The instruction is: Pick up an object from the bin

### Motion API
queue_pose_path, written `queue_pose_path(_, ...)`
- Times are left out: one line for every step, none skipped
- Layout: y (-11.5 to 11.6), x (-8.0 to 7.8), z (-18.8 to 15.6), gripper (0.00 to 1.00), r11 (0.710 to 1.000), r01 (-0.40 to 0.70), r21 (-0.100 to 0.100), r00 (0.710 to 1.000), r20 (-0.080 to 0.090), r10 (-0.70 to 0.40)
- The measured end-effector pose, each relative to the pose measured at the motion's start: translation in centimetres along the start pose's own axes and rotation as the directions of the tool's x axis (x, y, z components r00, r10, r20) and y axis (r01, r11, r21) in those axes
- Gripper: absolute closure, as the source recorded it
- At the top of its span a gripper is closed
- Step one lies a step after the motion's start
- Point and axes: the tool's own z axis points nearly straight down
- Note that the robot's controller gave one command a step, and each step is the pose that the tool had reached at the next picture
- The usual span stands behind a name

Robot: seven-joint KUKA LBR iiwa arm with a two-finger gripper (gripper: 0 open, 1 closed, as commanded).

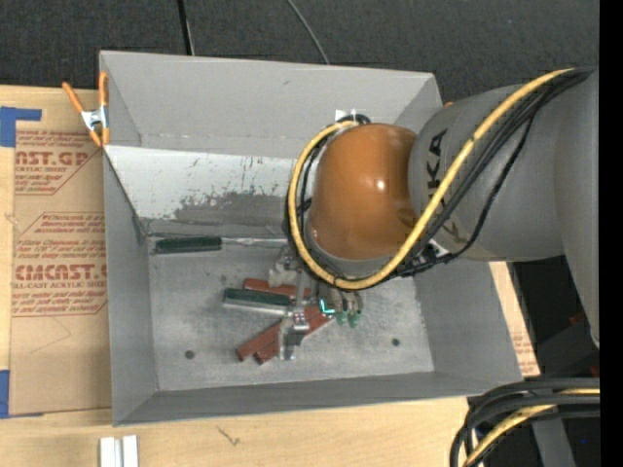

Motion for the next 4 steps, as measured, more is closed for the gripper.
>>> queue_pose_path(-0.1,-0.2,-0.4,0.0,1.0,-0.001,-0.001,1.0,0.008,0.001)
queue_pose_path(-0.9,-1.2,9.6,1.0,0.988,0.155,-0.001,0.987,0.029,-0.155)
queue_pose_path(-0.9,-1.2,9.6,1.0,0.988,0.155,-0.001,0.987,0.029,-0.155)
queue_pose_path(0.6,-0.1,-8.9,1.0,0.96,0.281,0.001,0.96,0.009,-0.281)
